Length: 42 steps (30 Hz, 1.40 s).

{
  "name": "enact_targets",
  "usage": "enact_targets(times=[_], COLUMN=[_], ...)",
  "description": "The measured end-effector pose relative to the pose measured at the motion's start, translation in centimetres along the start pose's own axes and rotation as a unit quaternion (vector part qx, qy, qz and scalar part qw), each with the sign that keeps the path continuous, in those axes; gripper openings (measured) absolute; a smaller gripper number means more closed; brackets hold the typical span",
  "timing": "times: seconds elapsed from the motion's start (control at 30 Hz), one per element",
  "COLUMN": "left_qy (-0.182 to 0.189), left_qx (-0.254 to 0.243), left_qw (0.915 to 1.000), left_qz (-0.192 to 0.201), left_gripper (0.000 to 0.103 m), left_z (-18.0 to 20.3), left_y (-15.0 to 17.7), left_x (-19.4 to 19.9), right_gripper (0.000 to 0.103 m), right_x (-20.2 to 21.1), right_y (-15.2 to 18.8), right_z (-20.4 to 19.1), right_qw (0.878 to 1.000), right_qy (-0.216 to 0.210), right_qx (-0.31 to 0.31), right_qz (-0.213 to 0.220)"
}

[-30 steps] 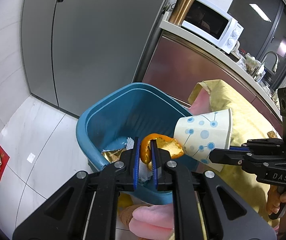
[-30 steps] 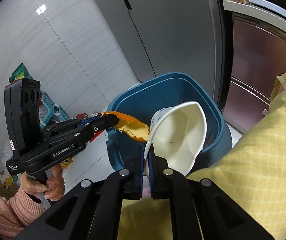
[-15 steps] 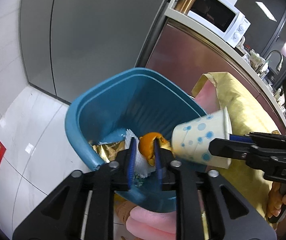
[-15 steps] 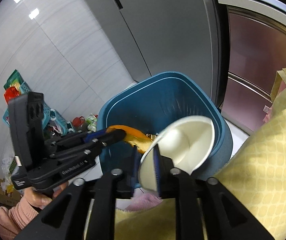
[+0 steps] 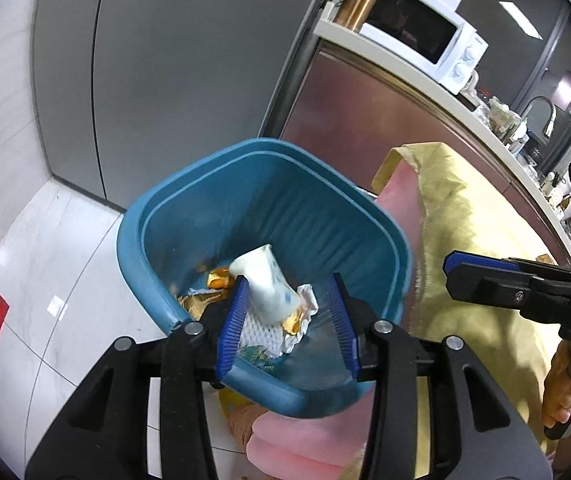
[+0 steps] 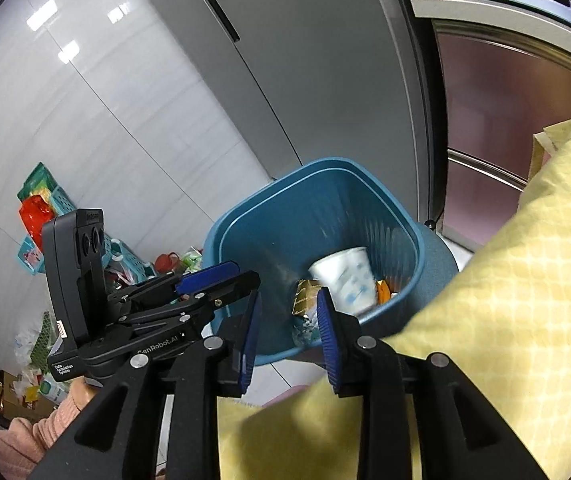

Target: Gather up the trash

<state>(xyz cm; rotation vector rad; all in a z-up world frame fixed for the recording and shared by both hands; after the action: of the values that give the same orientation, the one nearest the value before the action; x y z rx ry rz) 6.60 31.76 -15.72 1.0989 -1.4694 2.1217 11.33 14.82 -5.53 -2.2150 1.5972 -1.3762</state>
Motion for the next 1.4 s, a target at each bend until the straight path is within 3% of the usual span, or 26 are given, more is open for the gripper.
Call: enact_targets(times=[0.13,0.27,0.47,0.8,1.23,1.4], left_qy=[0.01,0.03,0.077,0.16,0.243,0.252], left_qx=[-0.025,-0.056,-0.116,-0.215,-0.321,-0.331], left_qw=[0.9993,0.9967,0.9872,0.9614,0.9148,0.9096], left_qz=[0.026,0.051,0.077,0.063,0.029,0.009], left_gripper=[0.047,0.049,0.054,0.054,0.057,0.059], left_z=[1.8,4.4,10.1,22.3,37.4,41.3], left_y=[-0.1,-0.2,0.5,3.9,8.9,9.3], left_x=[2.2,4.4,7.2,8.7,9.4,8.5], right_gripper=[0.029,0.038,0.038,0.038,0.039,0.039], right_x=[2.3,5.2,11.6,21.4,31.4,33.4], right_y=[0.8,1.9,4.5,10.9,17.0,19.4], right_z=[-0.6,-0.8,0.6,5.8,10.6,11.3], right_qw=[1.0,0.999,0.994,0.975,0.939,0.928], right_qy=[-0.008,-0.018,0.0,0.079,0.155,0.166], right_qx=[0.006,0.003,-0.02,-0.084,-0.139,-0.155], right_qz=[0.023,0.049,0.104,0.19,0.274,0.294])
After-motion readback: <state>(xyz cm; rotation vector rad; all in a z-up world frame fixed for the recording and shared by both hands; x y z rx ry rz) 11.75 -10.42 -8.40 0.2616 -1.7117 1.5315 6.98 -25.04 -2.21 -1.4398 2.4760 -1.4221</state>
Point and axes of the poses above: each gripper's, at about its wrist camera, not at the fingertips, and x roughly against the way its jaws point, z to its right, y to its underside, the point moved 4 cm from there along -x, roughly the way its jaws point, and after that the axes turned 13 degrees about -y, right-handed, at the moved point
